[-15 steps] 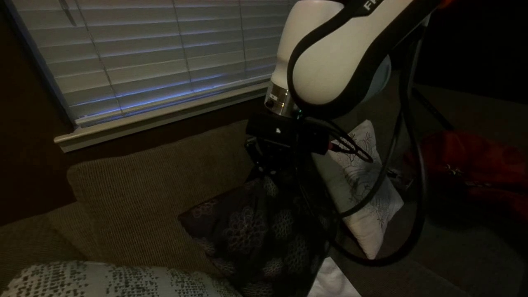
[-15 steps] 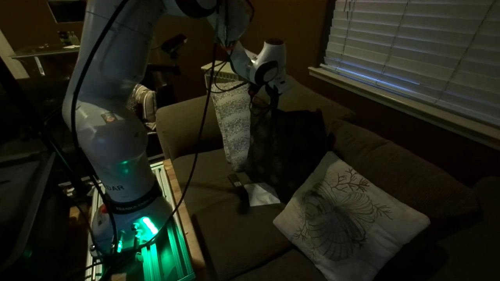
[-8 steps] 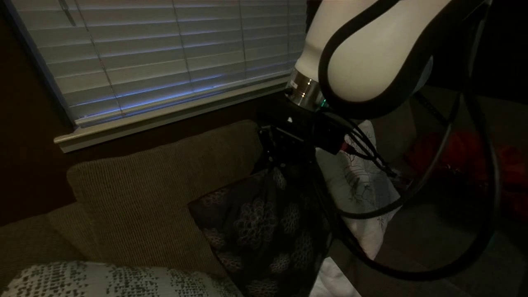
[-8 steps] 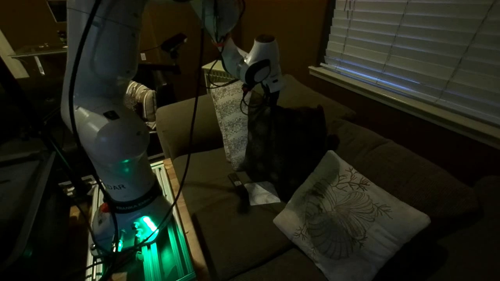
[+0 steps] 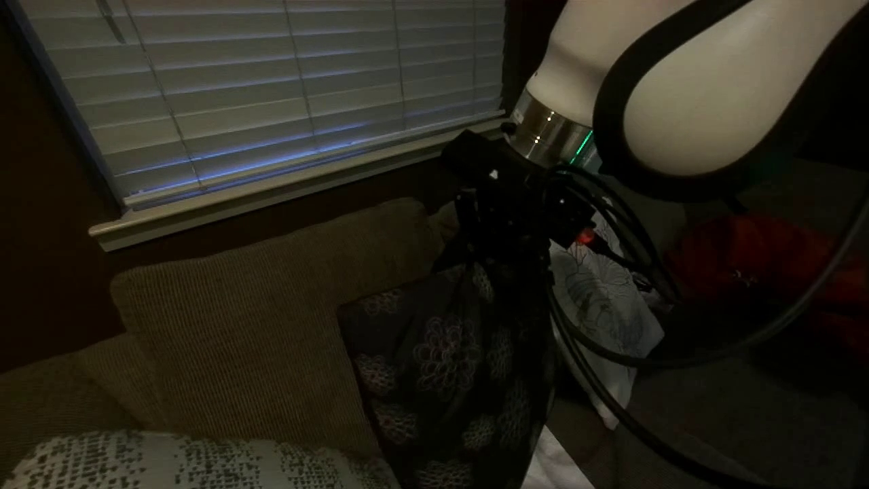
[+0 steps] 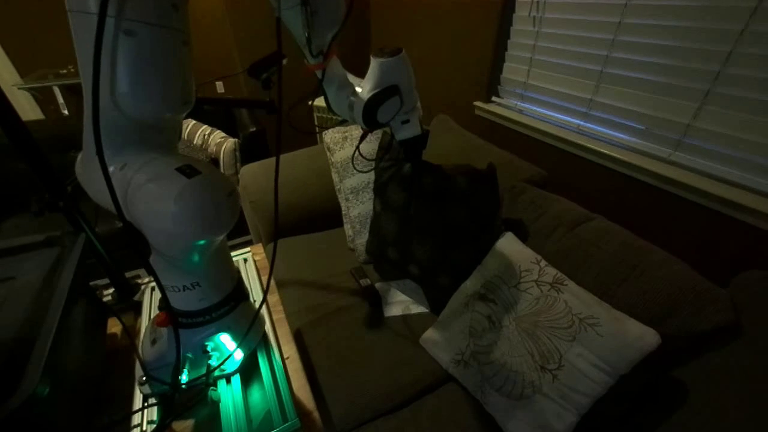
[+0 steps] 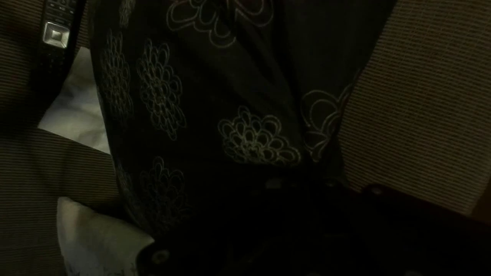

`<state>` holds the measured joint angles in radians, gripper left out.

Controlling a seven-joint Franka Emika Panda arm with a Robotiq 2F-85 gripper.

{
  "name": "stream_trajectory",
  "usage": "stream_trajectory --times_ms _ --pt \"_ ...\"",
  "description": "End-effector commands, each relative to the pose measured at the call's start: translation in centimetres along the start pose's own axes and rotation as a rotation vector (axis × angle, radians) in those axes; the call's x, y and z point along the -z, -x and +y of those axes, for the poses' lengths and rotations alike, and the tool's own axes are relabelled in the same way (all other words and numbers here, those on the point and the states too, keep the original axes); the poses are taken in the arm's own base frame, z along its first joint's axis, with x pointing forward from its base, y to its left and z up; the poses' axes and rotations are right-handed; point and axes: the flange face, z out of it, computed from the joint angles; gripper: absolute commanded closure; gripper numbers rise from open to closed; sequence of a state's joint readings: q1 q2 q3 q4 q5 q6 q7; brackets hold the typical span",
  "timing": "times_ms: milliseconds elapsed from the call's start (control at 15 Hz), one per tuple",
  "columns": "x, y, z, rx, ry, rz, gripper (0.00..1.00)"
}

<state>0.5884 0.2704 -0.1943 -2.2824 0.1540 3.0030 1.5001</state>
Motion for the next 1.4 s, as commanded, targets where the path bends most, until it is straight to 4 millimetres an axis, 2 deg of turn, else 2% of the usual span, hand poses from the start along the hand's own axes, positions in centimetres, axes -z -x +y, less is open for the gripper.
stream_trajectory --times_ms 0,467,667,933,1333 --pt "3.4 0.4 -0.4 -0.080 -0.056 0.026 0.99" --pt "4.6 0.8 -1.1 -0.133 -0.075 0.143 0.99" --pt "5.0 0.0 -1.2 -0.055 -0.078 0.245 0.99" --pt "6.0 -0.8 0.2 0.106 -0.068 0.268 0.99" --pt "6.4 -1.1 2.0 0.123 -0.030 0.300 0.99"
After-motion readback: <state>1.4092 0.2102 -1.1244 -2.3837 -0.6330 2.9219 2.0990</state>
